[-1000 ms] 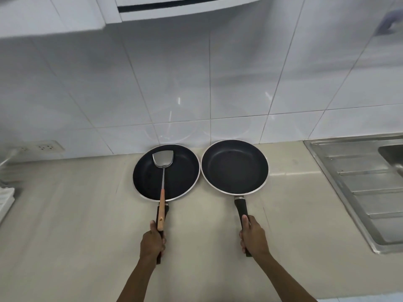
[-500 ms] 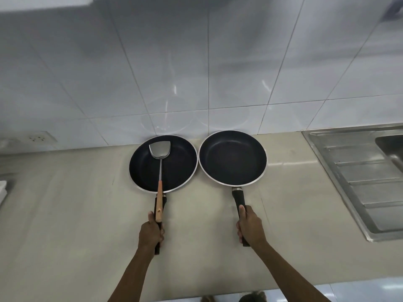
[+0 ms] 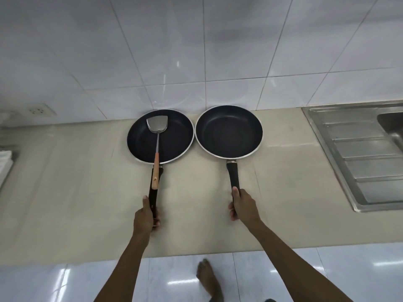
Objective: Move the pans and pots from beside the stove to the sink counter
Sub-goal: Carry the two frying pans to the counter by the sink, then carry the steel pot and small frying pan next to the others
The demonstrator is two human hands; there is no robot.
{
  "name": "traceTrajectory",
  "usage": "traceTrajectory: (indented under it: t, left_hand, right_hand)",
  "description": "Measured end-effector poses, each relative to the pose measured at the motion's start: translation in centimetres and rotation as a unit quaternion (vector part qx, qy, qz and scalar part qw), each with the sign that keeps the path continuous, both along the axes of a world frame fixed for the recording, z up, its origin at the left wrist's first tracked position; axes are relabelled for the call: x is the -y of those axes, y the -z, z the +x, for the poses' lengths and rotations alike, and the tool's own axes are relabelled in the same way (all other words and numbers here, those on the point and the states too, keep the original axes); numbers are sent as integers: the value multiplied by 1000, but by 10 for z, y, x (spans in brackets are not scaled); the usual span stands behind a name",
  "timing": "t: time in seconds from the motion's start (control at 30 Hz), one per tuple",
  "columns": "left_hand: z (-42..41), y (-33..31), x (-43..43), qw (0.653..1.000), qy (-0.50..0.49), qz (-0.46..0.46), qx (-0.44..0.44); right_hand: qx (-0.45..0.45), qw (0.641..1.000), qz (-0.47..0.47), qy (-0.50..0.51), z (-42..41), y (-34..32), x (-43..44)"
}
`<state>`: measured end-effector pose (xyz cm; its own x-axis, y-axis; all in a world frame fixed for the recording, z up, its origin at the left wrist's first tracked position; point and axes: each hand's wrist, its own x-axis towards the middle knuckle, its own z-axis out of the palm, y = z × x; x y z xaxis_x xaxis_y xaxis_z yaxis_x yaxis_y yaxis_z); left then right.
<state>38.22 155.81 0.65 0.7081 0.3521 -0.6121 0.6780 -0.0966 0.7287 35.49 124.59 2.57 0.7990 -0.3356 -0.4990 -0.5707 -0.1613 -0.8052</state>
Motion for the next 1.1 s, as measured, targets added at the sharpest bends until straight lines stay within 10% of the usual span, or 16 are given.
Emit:
traceTrajectory:
  t: [0.17,0.3,0.5,0.77,1.1]
  left_hand:
    - [-64,-1,25,1000,-8,13,12]
    - [-130,-12,92,981,139,130,31]
    - [-246,-19,265,740,488,412,212]
    - [-348,-64,518,579,648,319,377]
    - [-425,-132,799,394,731,238,503]
  right_hand:
    - [5,998,21,-62,-60,6,17]
    - [71,955,-174,-231,-123,6,57]
    - [139,876,-340,-311,-252,6,166]
    - [75,817,-552,-147,-441,-30,372]
    - [-79,815,-558,137,-581,-105,566]
